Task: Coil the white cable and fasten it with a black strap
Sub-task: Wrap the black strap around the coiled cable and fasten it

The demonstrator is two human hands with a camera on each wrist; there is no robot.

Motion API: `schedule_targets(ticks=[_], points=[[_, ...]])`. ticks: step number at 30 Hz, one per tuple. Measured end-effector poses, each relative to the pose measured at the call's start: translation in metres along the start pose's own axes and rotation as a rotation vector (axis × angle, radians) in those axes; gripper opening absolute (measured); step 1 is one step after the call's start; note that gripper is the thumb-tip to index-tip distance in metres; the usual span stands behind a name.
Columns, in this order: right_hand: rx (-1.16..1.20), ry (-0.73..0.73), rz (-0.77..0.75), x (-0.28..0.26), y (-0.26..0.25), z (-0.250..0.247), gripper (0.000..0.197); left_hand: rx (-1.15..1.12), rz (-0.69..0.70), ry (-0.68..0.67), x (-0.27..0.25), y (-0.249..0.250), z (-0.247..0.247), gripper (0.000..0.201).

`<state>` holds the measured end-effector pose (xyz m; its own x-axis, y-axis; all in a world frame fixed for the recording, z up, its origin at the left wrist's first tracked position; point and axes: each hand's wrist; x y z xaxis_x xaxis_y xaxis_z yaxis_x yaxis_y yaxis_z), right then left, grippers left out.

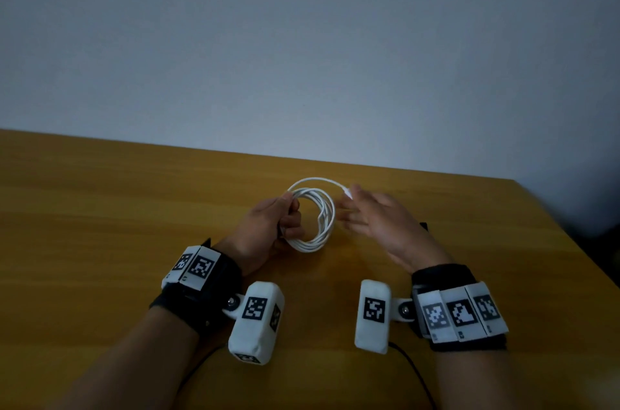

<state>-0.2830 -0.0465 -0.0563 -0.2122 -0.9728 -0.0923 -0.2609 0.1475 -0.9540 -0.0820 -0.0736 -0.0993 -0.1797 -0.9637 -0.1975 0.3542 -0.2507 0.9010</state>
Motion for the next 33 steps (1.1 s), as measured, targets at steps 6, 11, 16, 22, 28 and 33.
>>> schedule_targets(ticks=[6,11,16,22,28,33], points=[[-0.078,0.112,-0.084,0.0,-0.007,-0.03,0.044,0.098,0.015,0.036,-0.003,0.004,0.005,0.031],[-0.314,0.253,-0.135,-0.005,-0.01,-0.057,0.033,0.155,0.013,0.065,-0.004,0.005,0.008,0.03],[-0.611,0.315,-0.042,-0.002,0.005,-0.082,0.034,0.173,0.015,0.067,-0.006,0.005,0.009,0.03],[-0.699,0.258,0.134,0.005,0.024,-0.083,0.033,0.179,0.007,0.085,-0.006,0.007,0.01,0.03],[-0.491,0.288,0.056,0.004,0.015,-0.076,0.014,0.176,-0.004,0.086,-0.008,0.008,0.011,0.03],[-0.276,0.337,-0.008,0.001,0.002,-0.068,0.026,0.2,0.004,0.084,-0.008,0.008,0.011,0.03]])
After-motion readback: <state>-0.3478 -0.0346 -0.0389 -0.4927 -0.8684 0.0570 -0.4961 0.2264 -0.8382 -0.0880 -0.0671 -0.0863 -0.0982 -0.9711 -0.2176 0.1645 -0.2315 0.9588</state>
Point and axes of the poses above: each hand's wrist, its own x-axis towards the middle knuckle, its own z-axis out of the palm, y = z × x, and after that the axes turned 15 degrees about y, right-handed
